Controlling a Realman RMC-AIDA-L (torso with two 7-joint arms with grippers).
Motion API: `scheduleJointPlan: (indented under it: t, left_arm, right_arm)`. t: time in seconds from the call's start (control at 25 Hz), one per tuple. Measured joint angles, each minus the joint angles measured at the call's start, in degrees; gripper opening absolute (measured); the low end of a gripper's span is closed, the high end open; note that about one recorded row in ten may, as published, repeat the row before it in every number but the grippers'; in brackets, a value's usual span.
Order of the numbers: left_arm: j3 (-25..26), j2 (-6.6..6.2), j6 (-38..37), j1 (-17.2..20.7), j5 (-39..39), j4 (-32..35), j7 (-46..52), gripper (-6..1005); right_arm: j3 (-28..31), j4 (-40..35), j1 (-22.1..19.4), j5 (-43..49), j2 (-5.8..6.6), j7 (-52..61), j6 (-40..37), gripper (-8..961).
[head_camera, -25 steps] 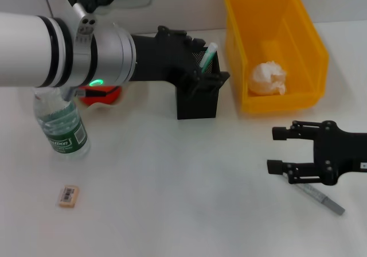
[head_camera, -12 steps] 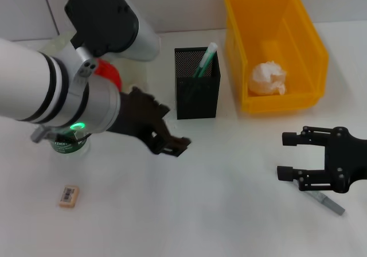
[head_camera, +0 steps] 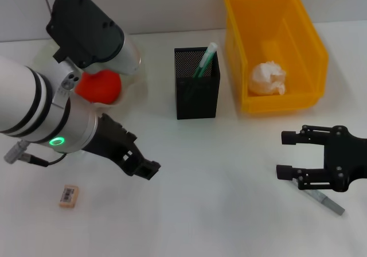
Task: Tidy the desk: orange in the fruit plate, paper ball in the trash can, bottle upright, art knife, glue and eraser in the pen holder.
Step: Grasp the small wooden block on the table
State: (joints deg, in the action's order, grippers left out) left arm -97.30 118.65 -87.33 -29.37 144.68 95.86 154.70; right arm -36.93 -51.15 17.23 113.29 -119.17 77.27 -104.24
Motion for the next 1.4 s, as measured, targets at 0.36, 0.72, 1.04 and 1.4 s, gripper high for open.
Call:
scheduleJointPlan:
  t: [0.36, 0.72, 1.04, 1.4]
  left_arm:
    - [0.2, -0.03, -2.7, 0.0, 1.7, -0.5, 4.2, 723]
    - [6.5, 0.02, -4.8, 0.6, 1.9, -4.0, 9.8, 722]
    - [11.5, 0.1, -4.8, -1.5, 5.5, -14.6, 10.2, 723]
    - [12.5, 0.24, -4.9, -2.2, 9.4, -15.7, 10.3, 723]
  right_arm:
    - [-0.3, 0.0, 0.8, -0.1, 0.1, 0.0, 0.3, 764]
    - [-0.3, 0.0, 1.3, -0.1, 0.17, -0.2, 0.4, 763]
    - [-0.4, 0.3, 1.4, -0.1, 0.11, -0.6, 0.5, 764]
    - [-0.4, 0.4, 1.7, -0.1, 0.08, -0.6, 0.7, 764]
